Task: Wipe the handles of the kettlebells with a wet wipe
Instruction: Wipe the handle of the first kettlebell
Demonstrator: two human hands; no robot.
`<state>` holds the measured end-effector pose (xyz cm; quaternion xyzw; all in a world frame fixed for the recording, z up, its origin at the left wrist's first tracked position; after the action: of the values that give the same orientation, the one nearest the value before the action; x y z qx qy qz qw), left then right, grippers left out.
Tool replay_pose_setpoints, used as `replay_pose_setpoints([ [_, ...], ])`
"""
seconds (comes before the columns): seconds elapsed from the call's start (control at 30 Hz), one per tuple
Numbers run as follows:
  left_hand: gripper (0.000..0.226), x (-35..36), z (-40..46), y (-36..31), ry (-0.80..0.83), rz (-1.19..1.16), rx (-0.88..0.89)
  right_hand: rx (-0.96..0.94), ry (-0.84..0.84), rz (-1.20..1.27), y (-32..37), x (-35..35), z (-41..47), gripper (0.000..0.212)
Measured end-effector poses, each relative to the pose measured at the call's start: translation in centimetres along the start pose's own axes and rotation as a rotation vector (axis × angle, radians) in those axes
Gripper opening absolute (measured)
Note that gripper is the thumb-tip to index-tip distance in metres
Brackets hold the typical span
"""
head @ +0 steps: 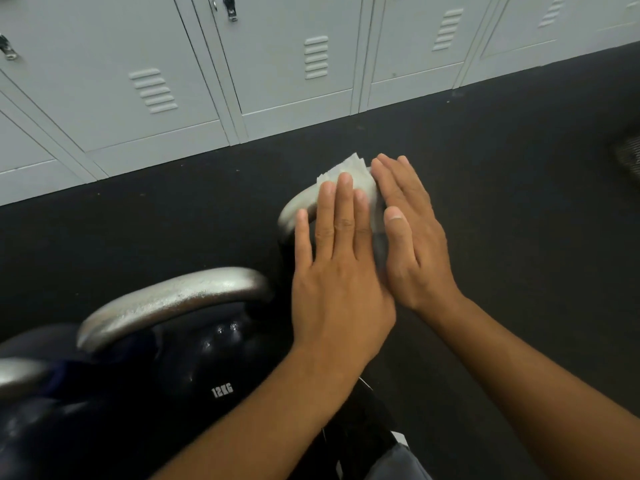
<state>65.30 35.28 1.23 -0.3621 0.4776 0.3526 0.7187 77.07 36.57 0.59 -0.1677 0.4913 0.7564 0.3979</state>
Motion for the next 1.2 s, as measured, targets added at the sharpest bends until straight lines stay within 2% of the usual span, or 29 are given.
replay_pose_setpoints([
  [0.2, 0.079, 3.1, -1.6, -0.8, -0.2, -0.257, -0.213, 0.005, 0.055, 0.031, 0.2, -0.3, 0.1, 0.059],
  [0.37, 0.083, 4.5, -1.9, -1.0, -0.267, -0.452, -0.432, -0.022, 0.131, 0.084, 0.0, -1.0, 0.6, 0.058],
  [0.57, 0.069, 3.4, -0.4, -2.0, -0.367, -0.569, -0.303, -0.006, 0.151, 0.11, -0.2, -1.2, 0.6, 0.059],
  [0.73, 0.068, 4.3, -1.0, -1.2, -0.431, -0.714, -0.463, 0.016, 0.147, 0.186, -0.6, -1.3, 0.6, 0.059],
  [0.87, 0.072, 4.5, -1.5, -1.7, -0.396, -0.788, -0.496, 0.054, 0.142, 0.211, -0.6, -1.0, 0.6, 0.059],
  [1.03, 0.065, 3.7, -1.2, -2.5, -0.399, -0.698, -0.329, 0.034, 0.183, 0.095, -0.7, -0.8, 0.3, 0.054],
  [1.2, 0.066, 5.5, -1.9, -1.8, -0.4, -0.766, -0.526, 0.04, 0.154, 0.096, -0.7, -0.6, -0.1, 0.056],
])
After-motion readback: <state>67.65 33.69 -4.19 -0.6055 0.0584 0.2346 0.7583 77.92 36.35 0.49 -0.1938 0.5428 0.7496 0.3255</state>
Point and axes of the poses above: each hand's wrist, its own z-axis towards the middle knuckle, its own x-axis out of the palm, y = z × x, the point moved 3 cm from there along z, towards the middle knuckle, and after that the axes turned 6 degrees about -z, right-handed, at the moved point
